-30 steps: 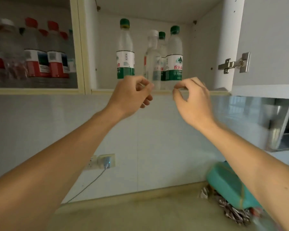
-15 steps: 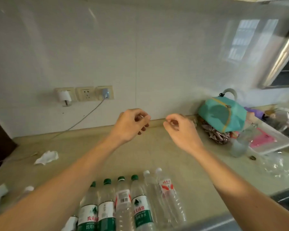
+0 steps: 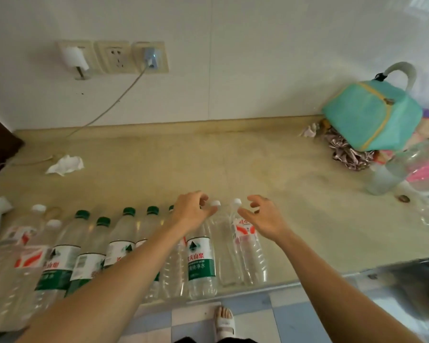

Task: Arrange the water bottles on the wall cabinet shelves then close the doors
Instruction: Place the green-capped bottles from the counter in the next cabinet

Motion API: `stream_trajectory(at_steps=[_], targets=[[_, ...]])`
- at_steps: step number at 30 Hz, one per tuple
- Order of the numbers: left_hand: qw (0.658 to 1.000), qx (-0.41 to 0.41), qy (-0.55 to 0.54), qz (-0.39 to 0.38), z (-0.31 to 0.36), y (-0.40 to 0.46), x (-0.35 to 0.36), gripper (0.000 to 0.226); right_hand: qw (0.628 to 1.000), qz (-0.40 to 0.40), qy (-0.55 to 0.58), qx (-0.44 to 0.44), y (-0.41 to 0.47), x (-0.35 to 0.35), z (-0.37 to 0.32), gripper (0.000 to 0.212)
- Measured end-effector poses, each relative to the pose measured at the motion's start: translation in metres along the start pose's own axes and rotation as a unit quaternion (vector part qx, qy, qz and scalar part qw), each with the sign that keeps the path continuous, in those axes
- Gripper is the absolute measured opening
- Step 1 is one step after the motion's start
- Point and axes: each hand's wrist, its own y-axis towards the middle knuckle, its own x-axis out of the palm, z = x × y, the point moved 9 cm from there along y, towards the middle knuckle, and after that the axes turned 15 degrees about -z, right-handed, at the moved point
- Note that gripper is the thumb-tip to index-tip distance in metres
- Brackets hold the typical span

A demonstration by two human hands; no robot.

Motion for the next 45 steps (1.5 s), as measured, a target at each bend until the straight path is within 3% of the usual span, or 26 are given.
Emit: stream_trajectory(at_steps=[4,11,19,24,29,35,45], targets=[[0.995,-0.069,0.068,-0.006,-0.007,0.019,0.021,0.071,0.997,-0.04,0.054,0.029,0.027,0.018,0.022,0.067],[0.98,-0.1,0.173,0.02,0.006,0.034,0.033,0.059,0.991,-0.07,0.11,0.038,0.057,0.036,0.036,0.077],[0.99,-0.132,0.051,0.012,0.001,0.043,0.032,0.033,0.97,-0.082,0.227,0.037,0.062,0.031,0.043,0.05],[0.997,-0.043,-0.064,0.004,0.022,0.042,0.024,0.036,0.965,-0.034,0.259,0.014,0.063,0.001,0.044,0.052],[0.968,0.035,-0.246,0.037,0.05,0.037,-0.01,0.033,0.97,-0.035,0.232,-0.062,0.054,-0.037,0.015,0.055],[0.956,0.139,-0.235,0.104,0.089,0.022,-0.055,0.029,0.965,0.031,0.189,-0.179,0.03,-0.083,-0.037,0.043],[0.954,0.143,-0.223,0.142,0.085,0.019,-0.06,0.039,0.961,0.127,0.117,-0.215,0.026,-0.113,-0.042,0.037]])
